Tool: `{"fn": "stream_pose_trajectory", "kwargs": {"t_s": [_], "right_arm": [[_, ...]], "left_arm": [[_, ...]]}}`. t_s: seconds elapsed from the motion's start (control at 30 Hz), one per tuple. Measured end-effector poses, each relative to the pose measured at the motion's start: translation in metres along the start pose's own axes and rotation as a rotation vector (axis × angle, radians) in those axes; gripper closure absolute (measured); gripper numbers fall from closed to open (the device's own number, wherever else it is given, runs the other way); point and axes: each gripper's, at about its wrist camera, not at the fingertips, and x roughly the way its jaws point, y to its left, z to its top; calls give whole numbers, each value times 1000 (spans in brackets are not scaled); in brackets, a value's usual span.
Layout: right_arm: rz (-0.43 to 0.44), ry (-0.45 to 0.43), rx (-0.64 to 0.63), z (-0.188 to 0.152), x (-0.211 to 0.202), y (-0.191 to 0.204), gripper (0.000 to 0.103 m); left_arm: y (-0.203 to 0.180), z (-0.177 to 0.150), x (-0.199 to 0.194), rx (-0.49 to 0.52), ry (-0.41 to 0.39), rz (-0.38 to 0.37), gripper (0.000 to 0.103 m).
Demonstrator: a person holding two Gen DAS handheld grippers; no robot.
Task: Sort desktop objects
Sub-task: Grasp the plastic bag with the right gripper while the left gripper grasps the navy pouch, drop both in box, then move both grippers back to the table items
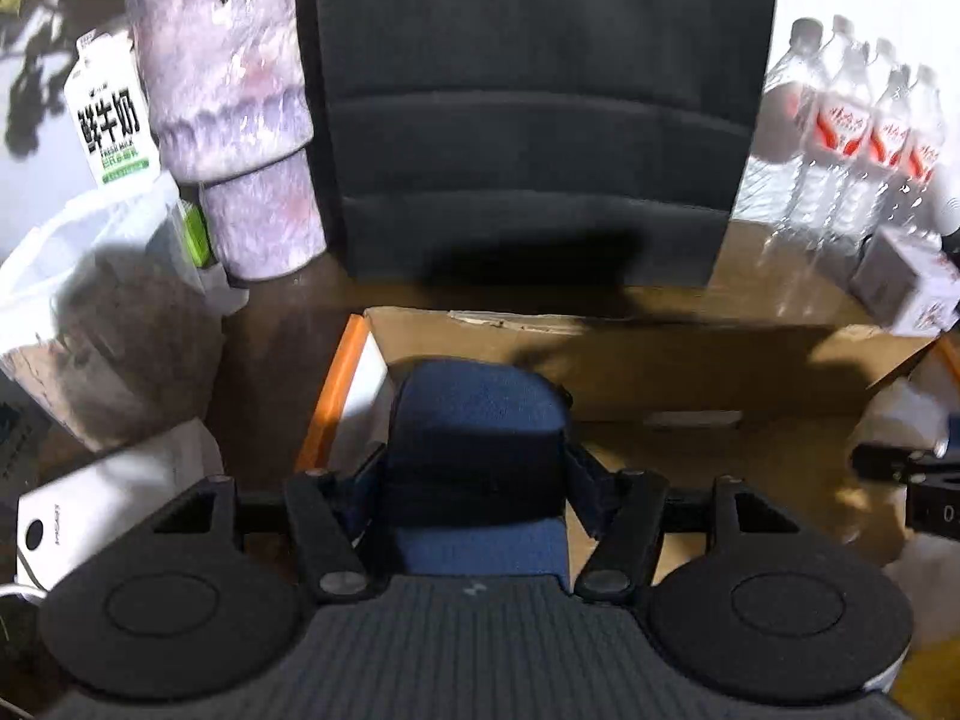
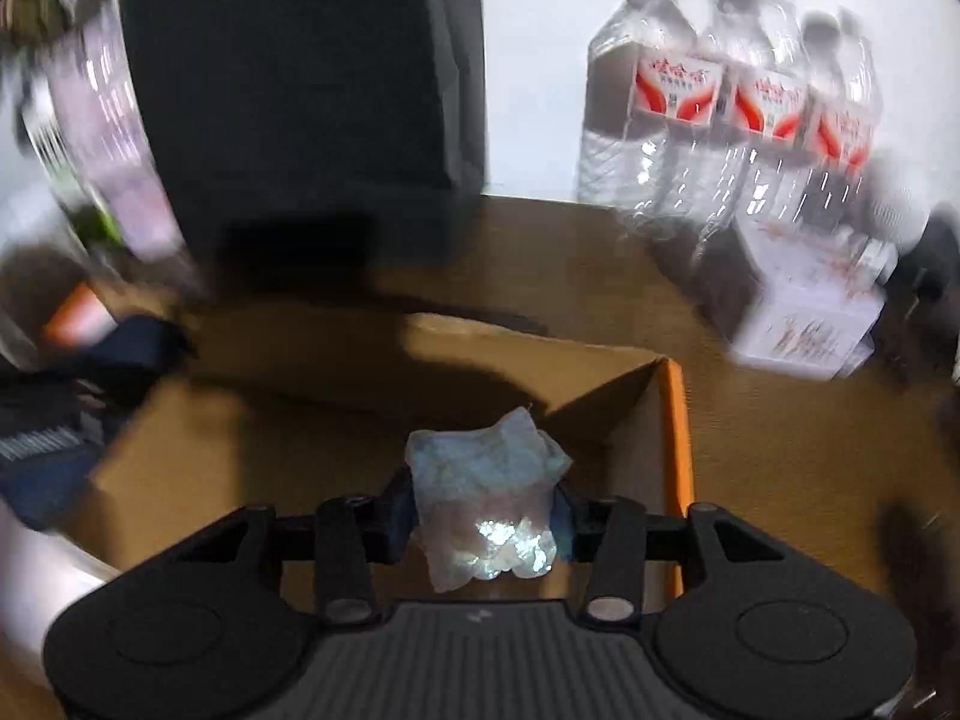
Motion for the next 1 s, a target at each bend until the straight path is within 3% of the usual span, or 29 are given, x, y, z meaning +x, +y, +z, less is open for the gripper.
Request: {"fn": "stream_pose_trajectory", "kwargs": {"t_s": [0.1,0.13,0.23,0.27,0.33,0.53,0.67,0.8,1.0], "right_arm": [[-58,5,-67,-1,5,13,53],[-85,-2,-99,-1,6,17,44],[-120,-14,-116,1,6,18,38],[-114,-20,-103,0,1,18,32],[-79,-67,-81,-1,-22,16,26],[67,-248,-8,-26,-118,4,16],[247,-313,21,-92,-171,-8,6],[242,-348,58,-169,-193,-11,6],[281,-362,60,-266,-200,3,6]], "left_arm": [[-6,-6,0,25,38,29,34],[-7,-7,-1,37,33,42,34],[1,-6,-15,-20,-20,25,24],[6,-5,-25,-60,-32,1,19],[12,-3,-48,-96,-63,-55,18],[13,-26,-146,-74,-216,-136,2],[18,-80,-204,-76,-302,-213,0],[13,-151,-231,-63,-313,-221,0],[-2,-251,-238,5,-345,-191,0]]}}
